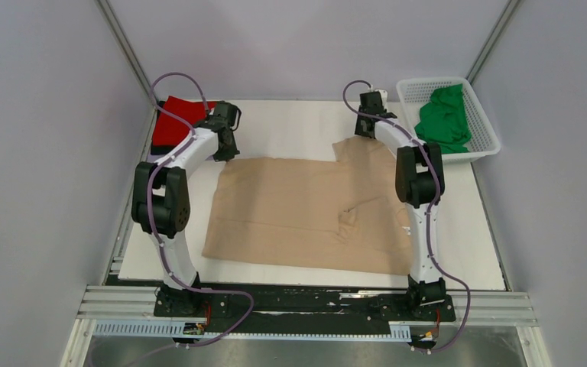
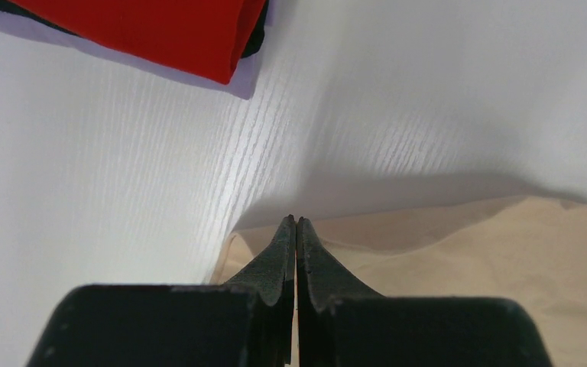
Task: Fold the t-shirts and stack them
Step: Grab the side of the flattened tshirt furthest away from the robot with both arms, then fold the other side of the tshirt into a rectangle
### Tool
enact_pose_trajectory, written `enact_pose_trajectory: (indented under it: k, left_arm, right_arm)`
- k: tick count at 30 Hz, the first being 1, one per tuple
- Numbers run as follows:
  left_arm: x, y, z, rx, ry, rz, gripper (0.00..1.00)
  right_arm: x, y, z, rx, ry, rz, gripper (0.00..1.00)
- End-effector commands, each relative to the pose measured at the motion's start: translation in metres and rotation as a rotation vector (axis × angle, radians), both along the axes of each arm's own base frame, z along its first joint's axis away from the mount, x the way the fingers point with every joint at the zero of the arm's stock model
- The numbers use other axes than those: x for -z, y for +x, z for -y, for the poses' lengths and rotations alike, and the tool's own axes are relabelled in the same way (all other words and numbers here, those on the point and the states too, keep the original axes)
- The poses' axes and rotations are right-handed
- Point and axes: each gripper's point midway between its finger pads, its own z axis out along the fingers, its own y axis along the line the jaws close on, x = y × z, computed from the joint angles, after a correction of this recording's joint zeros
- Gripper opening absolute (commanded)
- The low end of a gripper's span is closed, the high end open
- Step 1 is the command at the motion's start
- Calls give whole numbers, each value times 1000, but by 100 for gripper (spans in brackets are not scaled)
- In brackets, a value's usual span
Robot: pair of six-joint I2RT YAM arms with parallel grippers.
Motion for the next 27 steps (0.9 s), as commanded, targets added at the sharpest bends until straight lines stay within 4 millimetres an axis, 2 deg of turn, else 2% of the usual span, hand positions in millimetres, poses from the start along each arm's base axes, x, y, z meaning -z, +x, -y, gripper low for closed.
enact_pose_trajectory:
  k: [1, 3, 4, 6, 9, 11, 14, 18, 19, 20, 21, 22, 23, 26, 27]
  left_arm:
    - [-22, 3, 5, -1, -45, 78, 0]
    - [-23, 2, 8, 2, -57, 80, 0]
    - [-23, 1, 8, 4, -60, 77, 0]
    - [-23, -3, 10, 8, -66, 75, 0]
    - [-30, -8, 9, 7, -68, 90, 0]
    - [-34, -13, 9, 6, -72, 100, 0]
    - [-39, -26, 5, 2, -67, 110, 0]
    - [-46, -44, 0, 1, -66, 126, 0]
    - [-43, -50, -1, 0, -65, 117, 0]
    - [-50, -54, -2, -3, -67, 137, 0]
    - [-45, -61, -4, -9, -65, 127, 0]
    - [-52, -65, -7, -16, -63, 145, 0]
    - [-48, -72, -9, -28, -62, 135, 0]
    - [-57, -89, -16, -56, -65, 166, 0]
    - [-53, -96, -18, -66, -66, 159, 0]
  right_arm:
    - [-4, -25, 7, 62, -51, -52, 32]
    - [-12, -27, 6, 71, -37, -40, 16]
    - [-23, -26, 5, 71, -32, -21, 7]
    - [-42, -27, 2, 50, -31, 13, 0]
    - [-69, -36, -3, 4, -65, 57, 0]
    - [-81, -51, -4, -8, -89, 63, 0]
    - [-91, -87, -8, -20, -97, 51, 0]
    - [-114, -142, 0, 13, -144, 59, 0]
    - [-114, -158, 2, 15, -145, 43, 0]
    - [-125, -171, 3, 19, -126, 57, 0]
    - [-129, -184, 4, 15, -108, 52, 0]
    - [-133, -195, 5, 15, -93, 50, 0]
    - [-135, -207, 6, 18, -84, 45, 0]
    - [-141, -241, 5, 17, -36, 21, 0]
    - [-141, -252, 4, 8, -22, 8, 0]
